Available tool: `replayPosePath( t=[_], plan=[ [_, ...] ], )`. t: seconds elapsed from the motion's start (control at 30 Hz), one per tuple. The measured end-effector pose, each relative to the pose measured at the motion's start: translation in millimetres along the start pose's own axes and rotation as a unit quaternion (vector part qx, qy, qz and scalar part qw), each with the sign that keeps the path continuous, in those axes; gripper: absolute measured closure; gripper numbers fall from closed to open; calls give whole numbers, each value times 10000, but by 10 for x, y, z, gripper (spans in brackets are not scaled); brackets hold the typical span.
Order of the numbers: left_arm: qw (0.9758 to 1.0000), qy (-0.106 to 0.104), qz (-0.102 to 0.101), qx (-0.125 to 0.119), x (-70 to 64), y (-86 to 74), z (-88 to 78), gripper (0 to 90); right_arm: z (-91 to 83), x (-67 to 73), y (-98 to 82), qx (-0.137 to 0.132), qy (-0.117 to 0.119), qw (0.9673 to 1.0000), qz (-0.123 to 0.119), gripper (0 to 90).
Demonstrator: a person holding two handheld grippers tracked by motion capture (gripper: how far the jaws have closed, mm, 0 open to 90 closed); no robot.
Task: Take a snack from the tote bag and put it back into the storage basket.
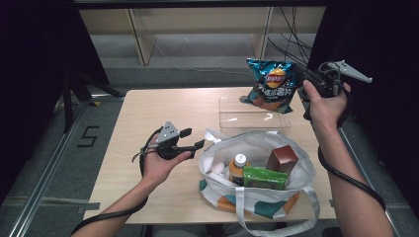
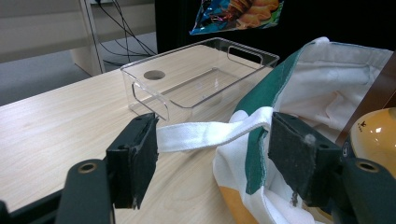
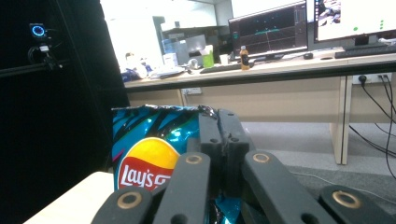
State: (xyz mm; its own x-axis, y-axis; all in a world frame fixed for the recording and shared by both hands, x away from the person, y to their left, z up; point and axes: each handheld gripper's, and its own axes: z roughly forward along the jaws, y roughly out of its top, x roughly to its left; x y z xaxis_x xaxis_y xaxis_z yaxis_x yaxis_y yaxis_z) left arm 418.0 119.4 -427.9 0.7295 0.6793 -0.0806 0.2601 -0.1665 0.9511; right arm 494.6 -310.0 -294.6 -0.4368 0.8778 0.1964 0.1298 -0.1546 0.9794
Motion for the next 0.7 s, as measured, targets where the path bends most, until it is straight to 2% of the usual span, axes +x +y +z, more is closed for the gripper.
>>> replayPosePath(
  t=[0.1, 0.13, 0.2, 0.27, 0.37, 0.53, 0.7],
  plan=[
    [10000, -1, 4, 4, 1, -1, 1, 324, 26, -13, -6, 24, -44, 10000, 72, 900],
    [10000, -3, 3, 2, 1, -1, 1, 324, 37, -32, -8, 14, -50, 10000, 9, 900],
    [10000, -4, -2, -3, -1, -1, 0, 324, 55, -40, -18, 30, -69, 10000, 62, 900],
    [10000, 4, -7, 5, -4, 1, -1, 324, 79, -60, -24, 57, -77, 10000, 10, 900],
    [10000, 6, -6, 0, -9, -2, 2, 324, 115, -62, -36, 83, -137, 9998, 117, 900],
    [10000, -11, 5, -5, -8, -1, 2, 324, 167, -85, -44, 133, -142, 9998, 64, 900],
    [10000, 0, 5, 12, -7, -1, -2, 324, 218, -90, -52, 183, -163, 9996, 137, 900]
  ],
)
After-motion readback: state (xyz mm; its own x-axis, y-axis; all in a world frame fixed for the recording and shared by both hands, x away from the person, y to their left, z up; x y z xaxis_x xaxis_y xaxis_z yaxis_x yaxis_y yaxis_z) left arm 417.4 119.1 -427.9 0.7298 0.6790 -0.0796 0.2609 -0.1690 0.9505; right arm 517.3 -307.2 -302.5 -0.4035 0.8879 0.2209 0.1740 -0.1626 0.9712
